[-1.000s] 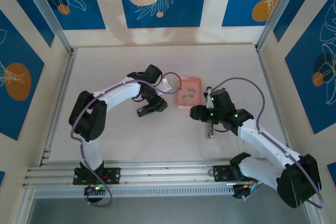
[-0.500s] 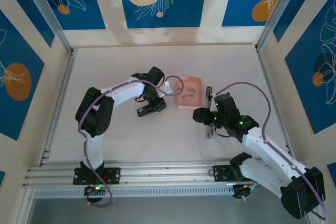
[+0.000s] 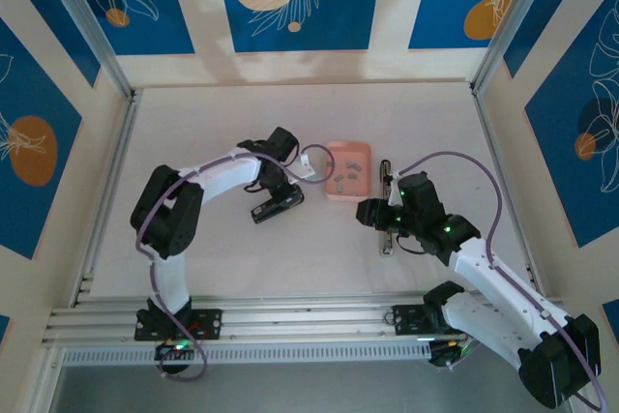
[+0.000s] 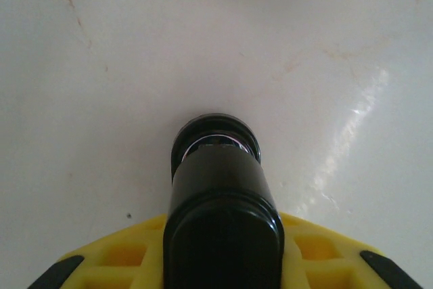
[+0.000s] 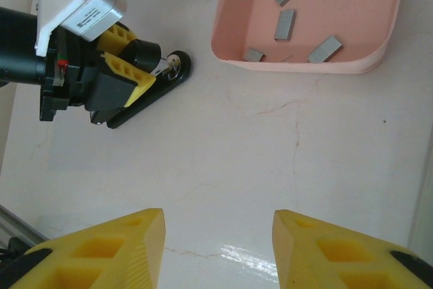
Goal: Load the staples into the stapler
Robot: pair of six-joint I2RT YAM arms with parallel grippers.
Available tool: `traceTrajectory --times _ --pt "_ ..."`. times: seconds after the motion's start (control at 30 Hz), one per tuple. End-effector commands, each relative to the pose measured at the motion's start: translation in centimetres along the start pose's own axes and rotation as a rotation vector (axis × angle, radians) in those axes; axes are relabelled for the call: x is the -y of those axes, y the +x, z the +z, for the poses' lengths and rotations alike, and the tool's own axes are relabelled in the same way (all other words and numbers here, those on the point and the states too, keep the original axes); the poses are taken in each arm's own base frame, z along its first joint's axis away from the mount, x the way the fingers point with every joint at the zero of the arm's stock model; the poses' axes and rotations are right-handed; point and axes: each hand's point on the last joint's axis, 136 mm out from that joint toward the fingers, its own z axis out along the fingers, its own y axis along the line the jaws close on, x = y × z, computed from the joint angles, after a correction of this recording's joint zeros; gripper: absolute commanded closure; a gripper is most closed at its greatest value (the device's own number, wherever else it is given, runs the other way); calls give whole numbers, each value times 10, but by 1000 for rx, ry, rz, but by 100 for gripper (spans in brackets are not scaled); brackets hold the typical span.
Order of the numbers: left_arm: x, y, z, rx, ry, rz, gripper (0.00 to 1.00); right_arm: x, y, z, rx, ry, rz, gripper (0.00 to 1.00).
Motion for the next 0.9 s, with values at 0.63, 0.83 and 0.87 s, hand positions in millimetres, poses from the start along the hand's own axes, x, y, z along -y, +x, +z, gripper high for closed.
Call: traceTrajectory --times 0.63,0.83,0.87 --pt "105 -38 -134 807 272 209 91 -84 15 -1 -172 -460 -81 46" --pt "110 -34 -133 836 290 225 91 -94 21 8 -224 -470 -84 46" --pt "111 -34 -133 842 293 225 91 -95 22 11 -230 -469 -80 46"
